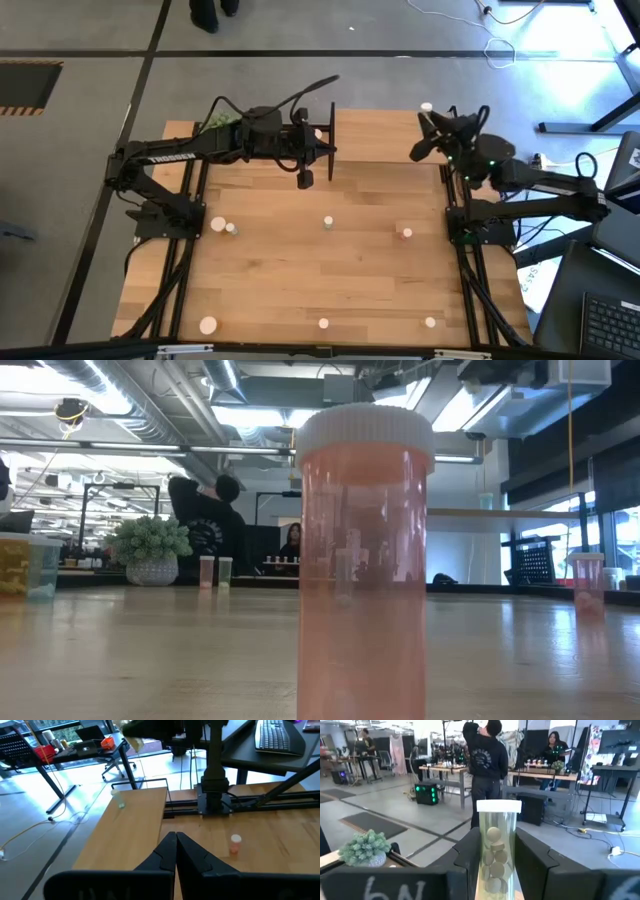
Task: Pick and place medicine bottles onto shelf by color
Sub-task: Put the middle yellow pill bottle on the shelf
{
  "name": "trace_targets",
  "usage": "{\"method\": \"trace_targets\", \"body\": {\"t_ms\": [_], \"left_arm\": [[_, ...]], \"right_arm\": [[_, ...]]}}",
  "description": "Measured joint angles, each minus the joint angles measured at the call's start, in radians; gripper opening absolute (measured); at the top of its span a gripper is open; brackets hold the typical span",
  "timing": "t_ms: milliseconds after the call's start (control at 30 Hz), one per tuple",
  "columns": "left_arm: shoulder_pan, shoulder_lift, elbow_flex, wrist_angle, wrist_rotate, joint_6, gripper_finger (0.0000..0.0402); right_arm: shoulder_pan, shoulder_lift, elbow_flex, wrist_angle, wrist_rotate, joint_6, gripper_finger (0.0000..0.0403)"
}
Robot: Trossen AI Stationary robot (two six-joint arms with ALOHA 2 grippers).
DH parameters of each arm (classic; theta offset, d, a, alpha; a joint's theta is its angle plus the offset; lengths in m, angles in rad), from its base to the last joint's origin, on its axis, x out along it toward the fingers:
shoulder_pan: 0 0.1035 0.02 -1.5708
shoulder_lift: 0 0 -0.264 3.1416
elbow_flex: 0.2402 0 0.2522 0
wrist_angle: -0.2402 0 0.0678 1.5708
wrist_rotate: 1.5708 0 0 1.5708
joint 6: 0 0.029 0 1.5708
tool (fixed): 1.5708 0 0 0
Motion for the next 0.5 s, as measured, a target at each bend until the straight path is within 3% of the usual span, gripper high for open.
{"method": "trace_targets", "body": {"t_ms": [233, 500], "left_arm": [[0.0, 0.0, 0.0, -0.002, 0.0, 0.0, 0.0], [0.0, 0.0, 0.0, -0.005, 0.0, 0.0, 0.0]], "right_arm": [[-0.048, 0.054, -0.153, 0.315, -0.039, -0.083, 0.0104], [-0.138, 0.097, -0.279, 0.466, -0.039, -0.025, 0.0104]]}}
